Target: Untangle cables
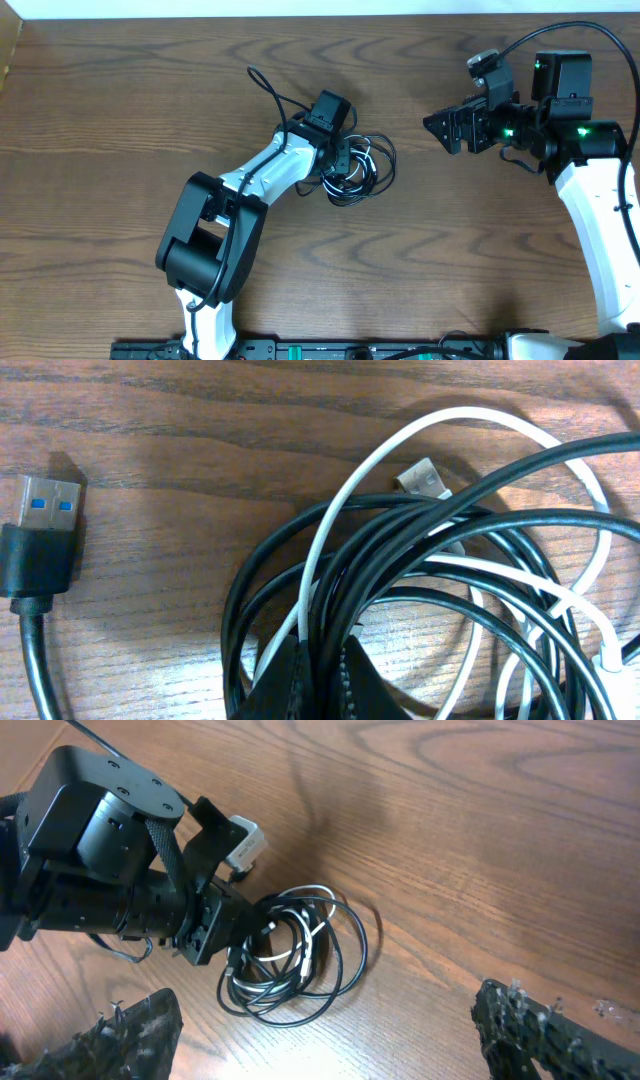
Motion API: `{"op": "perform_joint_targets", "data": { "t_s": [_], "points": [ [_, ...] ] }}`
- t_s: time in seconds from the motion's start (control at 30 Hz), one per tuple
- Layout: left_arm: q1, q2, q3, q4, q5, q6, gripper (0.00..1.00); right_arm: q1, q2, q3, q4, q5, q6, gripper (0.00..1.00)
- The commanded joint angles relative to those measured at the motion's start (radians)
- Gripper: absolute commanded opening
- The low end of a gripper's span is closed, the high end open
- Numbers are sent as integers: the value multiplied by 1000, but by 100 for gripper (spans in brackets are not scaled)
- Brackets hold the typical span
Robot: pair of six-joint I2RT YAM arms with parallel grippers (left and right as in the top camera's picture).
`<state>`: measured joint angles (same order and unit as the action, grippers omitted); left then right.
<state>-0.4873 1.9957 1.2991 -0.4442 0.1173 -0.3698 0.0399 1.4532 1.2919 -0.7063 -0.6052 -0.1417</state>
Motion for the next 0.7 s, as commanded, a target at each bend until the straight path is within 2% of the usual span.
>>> {"op": "perform_joint_targets", "data": {
  "t_s": [0.0, 0.33, 0.4, 0.67],
  "points": [
    [6, -12, 8, -6, -6, -2, 8, 14, 6, 19, 1, 4, 7, 91],
    [39, -361, 27, -22, 39, -10, 7, 14, 6, 19, 37, 4, 124, 88],
    [39, -421, 27, -21, 88, -11, 7, 14, 6, 19, 47, 4, 150, 87],
    [39, -484, 27, -68, 162, -81, 7, 51, 6, 19, 54, 4, 164, 84]
  ]
}}
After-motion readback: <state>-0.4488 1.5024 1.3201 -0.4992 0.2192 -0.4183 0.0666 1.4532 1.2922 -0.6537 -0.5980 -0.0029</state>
